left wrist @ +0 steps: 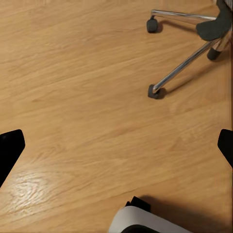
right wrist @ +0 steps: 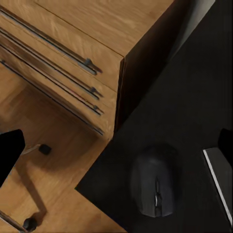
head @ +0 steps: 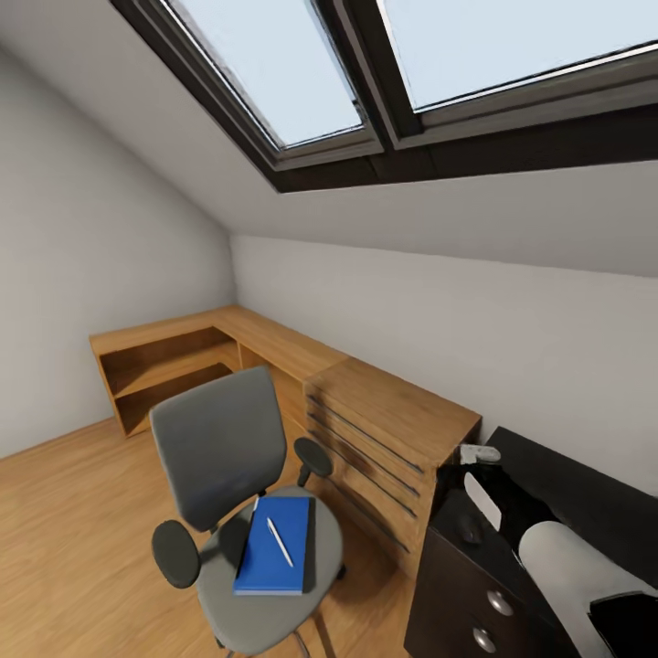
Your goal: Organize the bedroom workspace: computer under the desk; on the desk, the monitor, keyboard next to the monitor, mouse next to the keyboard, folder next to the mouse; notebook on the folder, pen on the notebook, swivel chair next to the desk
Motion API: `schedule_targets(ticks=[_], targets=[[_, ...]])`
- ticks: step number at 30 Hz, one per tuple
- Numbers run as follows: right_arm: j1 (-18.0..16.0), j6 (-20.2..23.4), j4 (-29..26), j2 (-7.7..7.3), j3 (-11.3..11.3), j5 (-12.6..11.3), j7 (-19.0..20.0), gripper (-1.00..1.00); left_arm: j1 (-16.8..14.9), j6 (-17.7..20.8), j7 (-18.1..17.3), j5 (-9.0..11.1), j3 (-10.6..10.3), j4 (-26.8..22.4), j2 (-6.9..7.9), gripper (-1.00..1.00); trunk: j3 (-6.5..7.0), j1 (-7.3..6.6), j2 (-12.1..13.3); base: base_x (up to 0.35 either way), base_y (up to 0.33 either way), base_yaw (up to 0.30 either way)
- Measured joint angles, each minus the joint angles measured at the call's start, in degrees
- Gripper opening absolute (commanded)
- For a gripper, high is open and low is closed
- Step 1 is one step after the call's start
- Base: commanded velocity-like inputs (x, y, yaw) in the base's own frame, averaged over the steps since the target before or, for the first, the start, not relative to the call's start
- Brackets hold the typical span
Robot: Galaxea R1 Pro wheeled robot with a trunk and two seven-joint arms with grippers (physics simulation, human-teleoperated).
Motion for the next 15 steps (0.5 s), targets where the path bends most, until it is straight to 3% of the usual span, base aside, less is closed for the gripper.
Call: schedule_targets(ticks=[6,10,15], targets=[[0.01,-5.71,4.65,-1.88,0.18,-0.08,0.13,1.00,0.00,0.06,0.05,0.01,0.00,0.00,0.07,1.00,0.00,0.00,0.00,0.192,-0.234,0.000],[0.03,-5.81,5.05,-2.01,0.19,-0.19,0.12,1.00,0.00,0.18,0.06,0.01,0.00,0.00,0.09,1.00,0.00,0.02,0.00,0.093,-0.173,0.000],[0.04,-5.78,5.46,-2.07,0.22,-0.35,0.24,1.00,0.00,0.24,0.11,0.01,0.04,0.00,0.20,1.00,0.00,0.02,0.00,0.017,-0.034,0.000]])
